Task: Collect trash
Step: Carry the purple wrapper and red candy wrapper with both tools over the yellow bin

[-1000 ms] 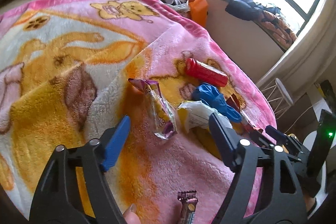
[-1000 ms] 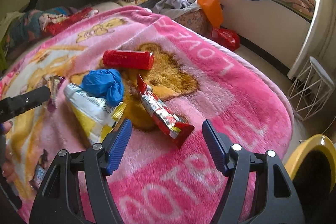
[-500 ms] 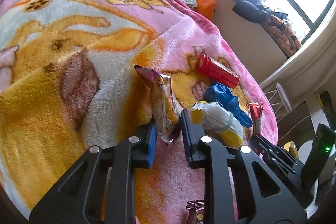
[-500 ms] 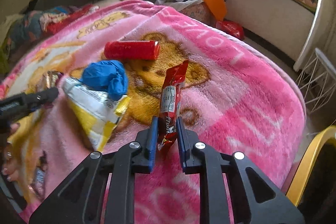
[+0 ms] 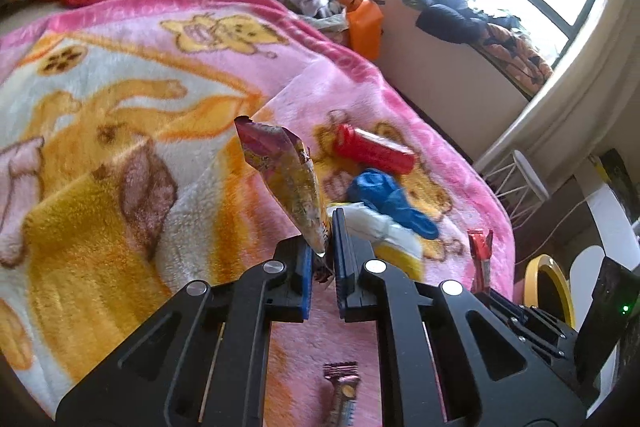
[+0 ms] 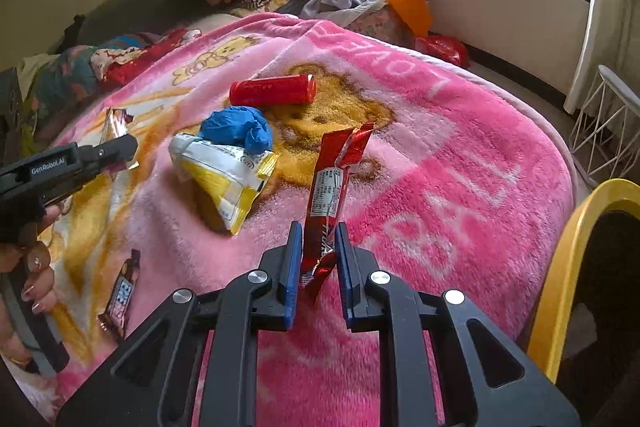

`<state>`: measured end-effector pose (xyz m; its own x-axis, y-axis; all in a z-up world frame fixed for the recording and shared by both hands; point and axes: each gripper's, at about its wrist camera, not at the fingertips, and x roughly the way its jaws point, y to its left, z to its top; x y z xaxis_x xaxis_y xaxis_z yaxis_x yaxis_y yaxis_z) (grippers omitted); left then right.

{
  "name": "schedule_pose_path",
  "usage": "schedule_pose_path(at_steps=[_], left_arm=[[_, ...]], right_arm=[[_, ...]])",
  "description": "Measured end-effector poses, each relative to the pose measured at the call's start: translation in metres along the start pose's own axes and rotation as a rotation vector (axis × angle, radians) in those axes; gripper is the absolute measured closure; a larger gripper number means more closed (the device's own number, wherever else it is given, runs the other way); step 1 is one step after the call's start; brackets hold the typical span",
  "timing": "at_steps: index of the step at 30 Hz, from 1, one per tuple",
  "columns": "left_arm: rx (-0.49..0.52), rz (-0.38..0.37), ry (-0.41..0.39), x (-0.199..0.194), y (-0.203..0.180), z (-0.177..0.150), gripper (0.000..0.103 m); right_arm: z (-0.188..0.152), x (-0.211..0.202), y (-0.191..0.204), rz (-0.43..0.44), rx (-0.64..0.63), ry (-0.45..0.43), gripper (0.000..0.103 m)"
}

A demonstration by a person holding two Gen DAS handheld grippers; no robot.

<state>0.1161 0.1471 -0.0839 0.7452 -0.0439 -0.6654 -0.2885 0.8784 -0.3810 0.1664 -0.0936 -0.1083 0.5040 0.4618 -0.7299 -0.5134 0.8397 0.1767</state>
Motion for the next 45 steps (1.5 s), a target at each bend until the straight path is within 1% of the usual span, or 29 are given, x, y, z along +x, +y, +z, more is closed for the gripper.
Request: schedule_pose_path(at_steps=[8, 17, 28, 45], left_arm=[[0.049, -0.061, -0.023, -0.013, -0.028, 0.004, 0.098], [0.119, -0.127, -0.025, -0.023, -0.064, -0.002, 0.098], [0.176, -0.174, -0.023, -0.029, -0.089, -0.008, 0.098], [0.255, -0.242, -0.011, -0.037, -0.127, -0.024, 0.098]], right_arm=[[-0.005, -0.03, 0.003, 0.007, -0.002, -0.048, 0.087], [-0.004, -0.06, -0.006, -0.001, 0.021, -0.1, 0.087], [-0.004, -0.089, -0.021, -0.017, 0.061, -0.149, 0.087], [-0.014, -0.116, -0.039, -0.048, 0.12, -0.19, 0.087]])
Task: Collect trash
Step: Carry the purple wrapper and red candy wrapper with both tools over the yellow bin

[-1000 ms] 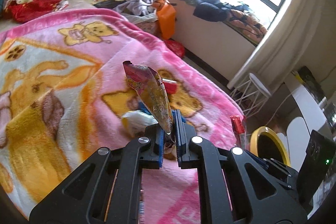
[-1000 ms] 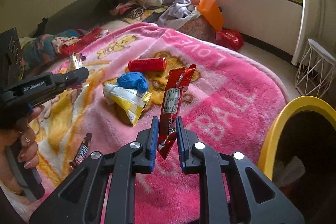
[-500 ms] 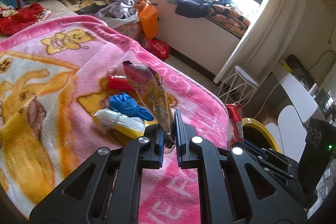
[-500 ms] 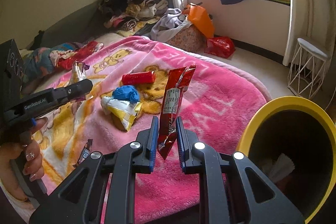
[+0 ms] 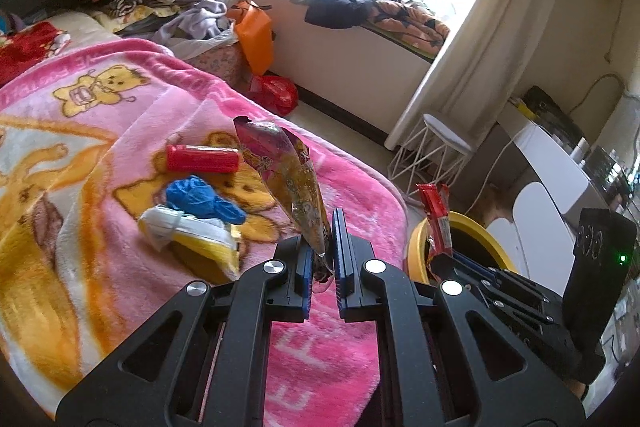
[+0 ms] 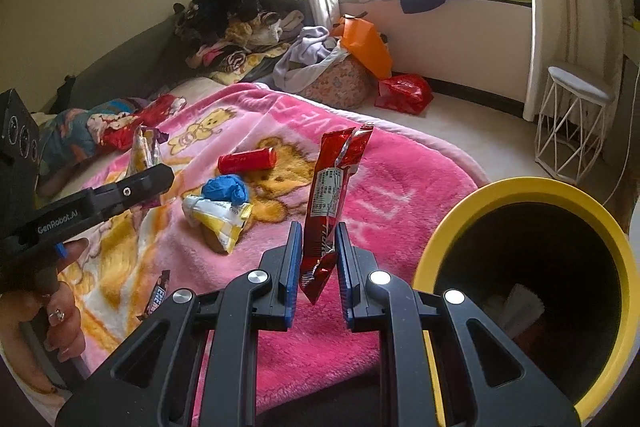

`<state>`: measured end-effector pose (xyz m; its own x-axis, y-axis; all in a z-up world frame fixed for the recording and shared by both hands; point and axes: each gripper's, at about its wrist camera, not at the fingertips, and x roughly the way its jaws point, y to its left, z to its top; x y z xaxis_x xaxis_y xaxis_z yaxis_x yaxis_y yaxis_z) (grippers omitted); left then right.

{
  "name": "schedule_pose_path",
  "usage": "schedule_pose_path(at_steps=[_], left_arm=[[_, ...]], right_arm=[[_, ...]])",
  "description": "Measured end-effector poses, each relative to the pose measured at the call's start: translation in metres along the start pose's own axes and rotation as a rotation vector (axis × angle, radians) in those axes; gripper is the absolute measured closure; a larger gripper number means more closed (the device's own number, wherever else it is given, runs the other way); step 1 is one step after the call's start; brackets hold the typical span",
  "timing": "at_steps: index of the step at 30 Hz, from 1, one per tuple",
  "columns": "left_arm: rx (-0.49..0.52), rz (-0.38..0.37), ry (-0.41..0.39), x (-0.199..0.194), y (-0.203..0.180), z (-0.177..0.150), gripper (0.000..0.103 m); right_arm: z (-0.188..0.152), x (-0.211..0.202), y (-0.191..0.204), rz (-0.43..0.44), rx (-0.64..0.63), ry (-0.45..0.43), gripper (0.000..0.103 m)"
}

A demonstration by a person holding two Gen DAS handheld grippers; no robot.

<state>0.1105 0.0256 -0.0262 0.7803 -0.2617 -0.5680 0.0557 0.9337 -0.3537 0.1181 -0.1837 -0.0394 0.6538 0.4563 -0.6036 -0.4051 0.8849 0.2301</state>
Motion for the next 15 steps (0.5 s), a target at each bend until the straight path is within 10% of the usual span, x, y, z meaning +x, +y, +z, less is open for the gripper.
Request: schedule_pose_path(at_steps=[15], left_arm=[[0.063, -0.056, 0.027, 0.008, -0.036, -0.01, 0.097]], right_arm=[[-0.004, -0.02, -0.029, -0.046, 0.066, -0.032, 0.087]])
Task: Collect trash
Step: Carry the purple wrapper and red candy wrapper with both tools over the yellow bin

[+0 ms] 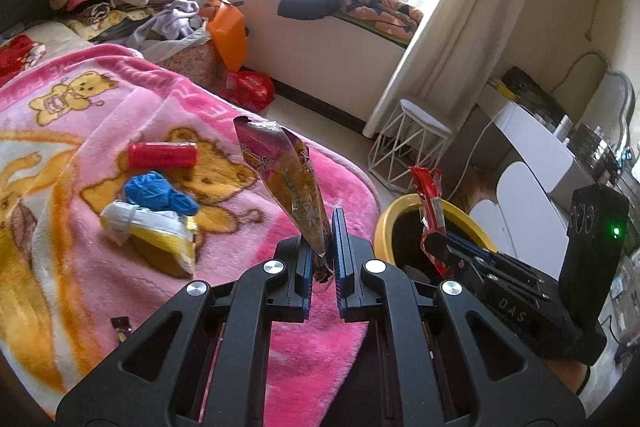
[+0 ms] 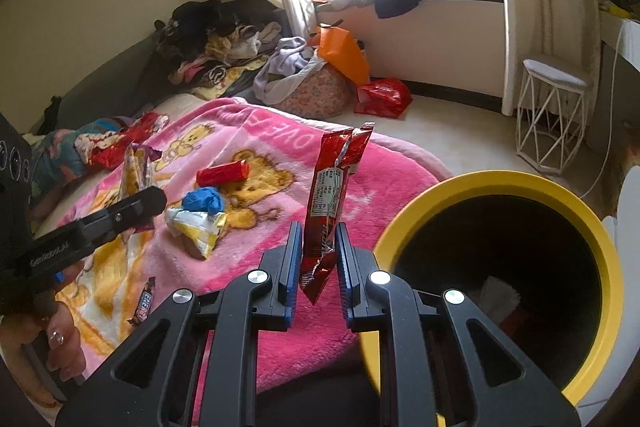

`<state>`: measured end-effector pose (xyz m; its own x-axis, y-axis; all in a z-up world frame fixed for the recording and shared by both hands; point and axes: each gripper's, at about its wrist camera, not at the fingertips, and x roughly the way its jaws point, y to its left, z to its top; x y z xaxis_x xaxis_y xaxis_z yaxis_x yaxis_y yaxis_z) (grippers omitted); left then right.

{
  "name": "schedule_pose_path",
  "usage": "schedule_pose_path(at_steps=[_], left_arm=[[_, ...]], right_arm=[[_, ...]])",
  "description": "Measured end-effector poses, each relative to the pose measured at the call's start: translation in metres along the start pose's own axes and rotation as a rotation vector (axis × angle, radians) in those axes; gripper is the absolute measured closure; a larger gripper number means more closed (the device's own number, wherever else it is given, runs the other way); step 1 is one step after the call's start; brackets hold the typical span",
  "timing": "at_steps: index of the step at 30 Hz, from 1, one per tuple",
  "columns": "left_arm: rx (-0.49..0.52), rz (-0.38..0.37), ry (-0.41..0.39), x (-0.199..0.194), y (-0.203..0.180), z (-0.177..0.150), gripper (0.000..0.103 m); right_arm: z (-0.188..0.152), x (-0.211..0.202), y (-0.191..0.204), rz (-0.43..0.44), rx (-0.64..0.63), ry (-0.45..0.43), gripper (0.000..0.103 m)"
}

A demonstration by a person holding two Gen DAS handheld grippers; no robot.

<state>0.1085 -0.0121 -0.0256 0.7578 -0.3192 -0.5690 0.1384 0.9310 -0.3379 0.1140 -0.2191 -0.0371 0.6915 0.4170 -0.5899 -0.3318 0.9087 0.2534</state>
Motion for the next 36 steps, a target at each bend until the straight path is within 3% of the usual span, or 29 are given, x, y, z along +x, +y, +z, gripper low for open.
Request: schedule_pose_path(at_steps=[36], left_arm=[[0.154, -0.132, 0.107, 0.045, -0.088, -0.028, 0.097]], right_arm=[[-0.019, -0.035, -0.101, -0.165, 0.187, -0.025, 0.087]])
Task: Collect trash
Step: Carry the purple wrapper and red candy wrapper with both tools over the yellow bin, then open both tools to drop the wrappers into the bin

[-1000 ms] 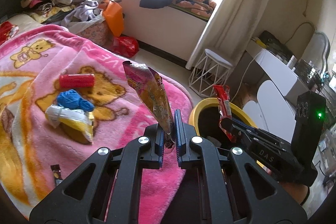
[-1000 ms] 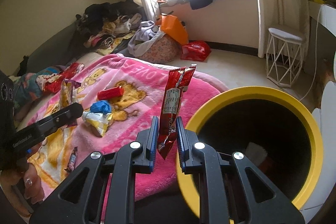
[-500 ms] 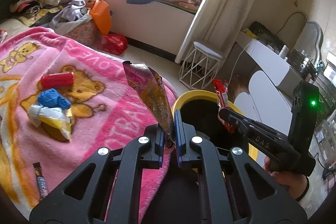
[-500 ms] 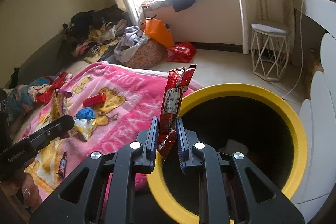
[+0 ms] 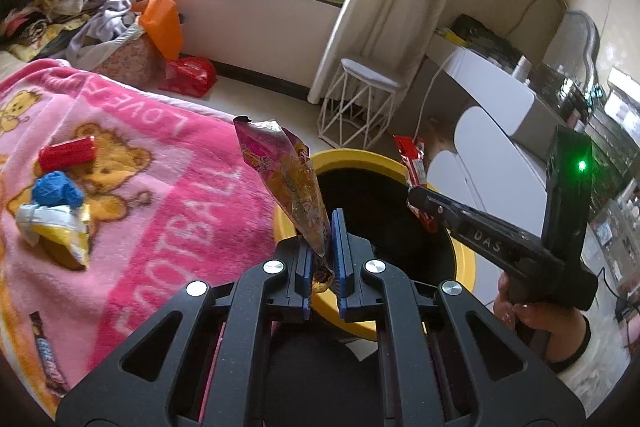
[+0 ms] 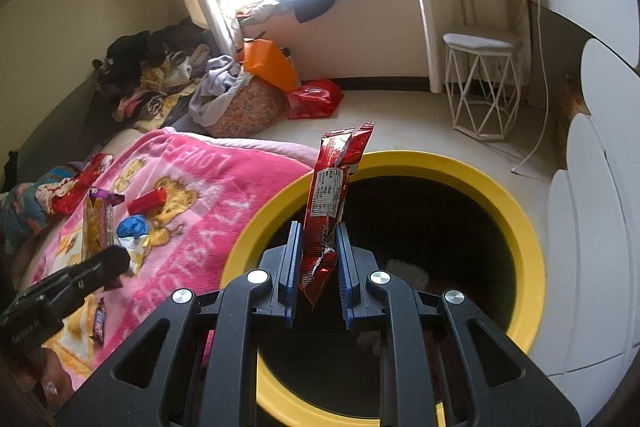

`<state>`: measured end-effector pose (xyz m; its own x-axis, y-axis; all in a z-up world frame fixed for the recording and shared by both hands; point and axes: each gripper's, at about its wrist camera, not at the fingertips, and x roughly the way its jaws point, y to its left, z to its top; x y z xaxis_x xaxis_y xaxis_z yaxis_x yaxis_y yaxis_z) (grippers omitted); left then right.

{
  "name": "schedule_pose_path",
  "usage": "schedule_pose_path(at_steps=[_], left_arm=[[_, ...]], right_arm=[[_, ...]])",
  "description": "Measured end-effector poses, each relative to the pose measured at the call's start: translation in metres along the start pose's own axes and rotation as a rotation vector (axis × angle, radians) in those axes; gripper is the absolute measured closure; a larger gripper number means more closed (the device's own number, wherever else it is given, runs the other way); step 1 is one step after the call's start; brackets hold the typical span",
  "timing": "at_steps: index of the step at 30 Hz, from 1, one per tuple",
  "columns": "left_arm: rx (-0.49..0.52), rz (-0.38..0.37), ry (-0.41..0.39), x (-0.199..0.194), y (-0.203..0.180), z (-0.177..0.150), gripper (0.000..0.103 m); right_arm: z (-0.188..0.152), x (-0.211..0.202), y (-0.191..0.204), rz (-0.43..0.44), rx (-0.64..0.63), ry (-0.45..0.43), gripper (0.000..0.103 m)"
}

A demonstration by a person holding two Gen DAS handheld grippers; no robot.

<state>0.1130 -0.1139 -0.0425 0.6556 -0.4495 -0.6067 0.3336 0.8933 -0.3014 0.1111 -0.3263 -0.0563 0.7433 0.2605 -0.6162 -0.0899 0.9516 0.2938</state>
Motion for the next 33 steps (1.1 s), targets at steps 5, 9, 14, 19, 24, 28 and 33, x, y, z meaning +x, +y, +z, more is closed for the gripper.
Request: schedule_pose_path(at_steps=[5, 9, 14, 19, 24, 28, 33], left_arm=[[0.029, -0.024, 0.028, 0.014, -0.013, -0.005, 0.097], [0.049, -0.045, 0.04, 0.022, -0.022, -0.009, 0.097], [0.07, -0.06, 0.069, 0.037, -0.031, -0.011, 0.097], [0.083, -0.07, 0.099, 0.053, -0.036, -0.011, 0.097], [0.097, -0.082, 0.144, 0.071, -0.042, -0.013, 0.097], [0.083, -0.083, 0.174, 0.084, -0.04, -0.01, 0.069], [0.068, -0.069, 0.147, 0.077, -0.035, -0.008, 0.019]], right_arm=[[-0.002, 0.003, -0.014, -0.026, 0.022, 0.017, 0.087], [-0.003, 0.005, -0.025, -0.042, 0.04, 0.03, 0.087], [-0.006, 0.008, -0.037, -0.058, 0.066, 0.046, 0.087], [-0.008, 0.009, -0.049, -0.067, 0.082, 0.054, 0.086], [-0.009, 0.008, -0.06, -0.071, 0.109, 0.053, 0.084], [-0.008, 0.005, -0.067, -0.071, 0.144, 0.039, 0.069], [-0.006, 0.0, -0.076, -0.075, 0.178, 0.015, 0.053]])
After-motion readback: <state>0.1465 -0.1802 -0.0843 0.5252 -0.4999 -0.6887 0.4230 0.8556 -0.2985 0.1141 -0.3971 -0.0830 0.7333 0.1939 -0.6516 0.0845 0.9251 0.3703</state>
